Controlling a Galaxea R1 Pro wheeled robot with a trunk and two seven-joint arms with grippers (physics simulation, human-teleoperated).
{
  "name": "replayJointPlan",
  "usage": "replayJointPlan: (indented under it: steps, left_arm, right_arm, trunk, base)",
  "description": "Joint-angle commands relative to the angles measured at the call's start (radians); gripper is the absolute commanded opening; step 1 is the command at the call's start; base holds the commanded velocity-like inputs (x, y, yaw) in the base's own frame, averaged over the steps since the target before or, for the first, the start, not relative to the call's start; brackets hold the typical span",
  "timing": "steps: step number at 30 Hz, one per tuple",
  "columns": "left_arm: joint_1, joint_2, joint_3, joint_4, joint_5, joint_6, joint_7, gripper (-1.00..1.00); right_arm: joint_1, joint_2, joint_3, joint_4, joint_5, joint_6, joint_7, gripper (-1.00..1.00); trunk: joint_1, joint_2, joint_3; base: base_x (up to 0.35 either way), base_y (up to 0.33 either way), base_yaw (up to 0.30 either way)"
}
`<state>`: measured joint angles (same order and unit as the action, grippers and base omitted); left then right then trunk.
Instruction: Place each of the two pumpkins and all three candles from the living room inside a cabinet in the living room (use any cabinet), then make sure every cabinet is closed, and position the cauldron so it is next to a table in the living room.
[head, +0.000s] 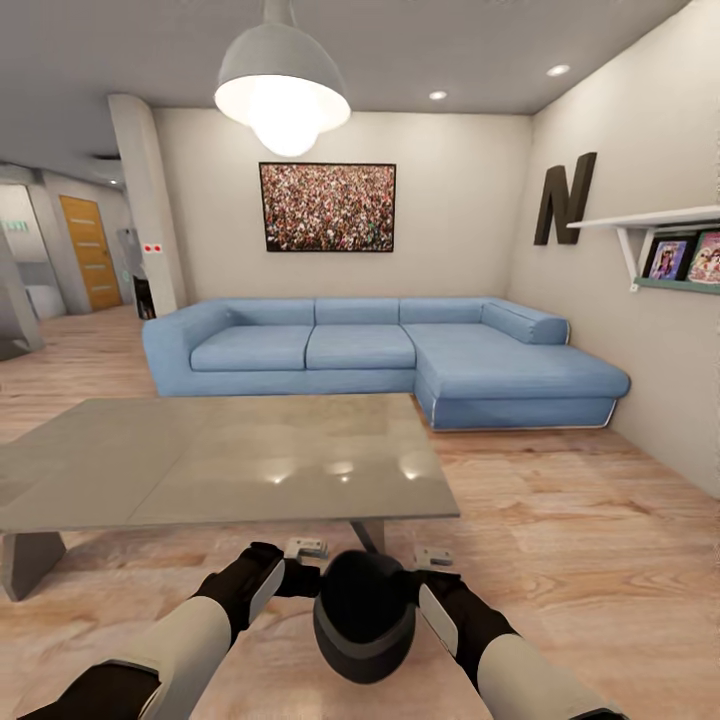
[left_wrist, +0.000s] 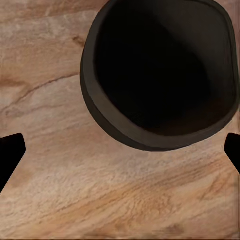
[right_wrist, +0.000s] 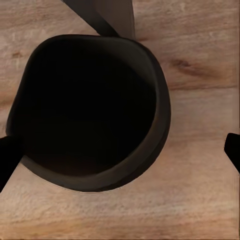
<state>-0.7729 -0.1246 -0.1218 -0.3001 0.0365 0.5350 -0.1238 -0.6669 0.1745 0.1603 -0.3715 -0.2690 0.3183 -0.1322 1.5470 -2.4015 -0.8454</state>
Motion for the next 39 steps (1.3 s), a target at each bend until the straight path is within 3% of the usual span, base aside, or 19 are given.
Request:
replayJointPlan:
  steps: [1, 9, 23, 39]
  left_arm:
    - [0.000, 0.001, -0.006, -0.002, 0.003, 0.005, -0.001, 1.00]
    - [0.000, 0.000, -0.006, -0.006, 0.003, 0.005, -0.002, 1.00]
    - [0.000, -0.001, -0.006, -0.008, 0.004, 0.002, -0.002, 1.00]
    - [0.000, 0.000, -0.005, -0.010, 0.008, -0.003, -0.008, 1.00]
  right_arm:
    - [0.000, 0.000, 0.005, -0.001, -0.010, 0.004, -0.009, 1.00]
    - [0.001, 0.000, 0.007, -0.001, -0.010, 0.005, -0.009, 1.00]
    - [0.001, 0.000, 0.007, 0.000, -0.010, 0.004, -0.009, 1.00]
    - [0.001, 0.000, 0.008, 0.004, -0.010, 0.004, -0.008, 1.00]
  trunk:
    - [-0.005, 0.007, 0.002]
    - [-0.035, 0.063, 0.026]
    - [-0.089, 0.161, 0.060]
    - [-0.089, 0.161, 0.047]
  base:
    - [-0.294, 0.000, 0.000]
    - [-0.326, 0.000, 0.035]
    - [-0.342, -0.036, 0.221]
    - [-0.222, -0.110, 0.245]
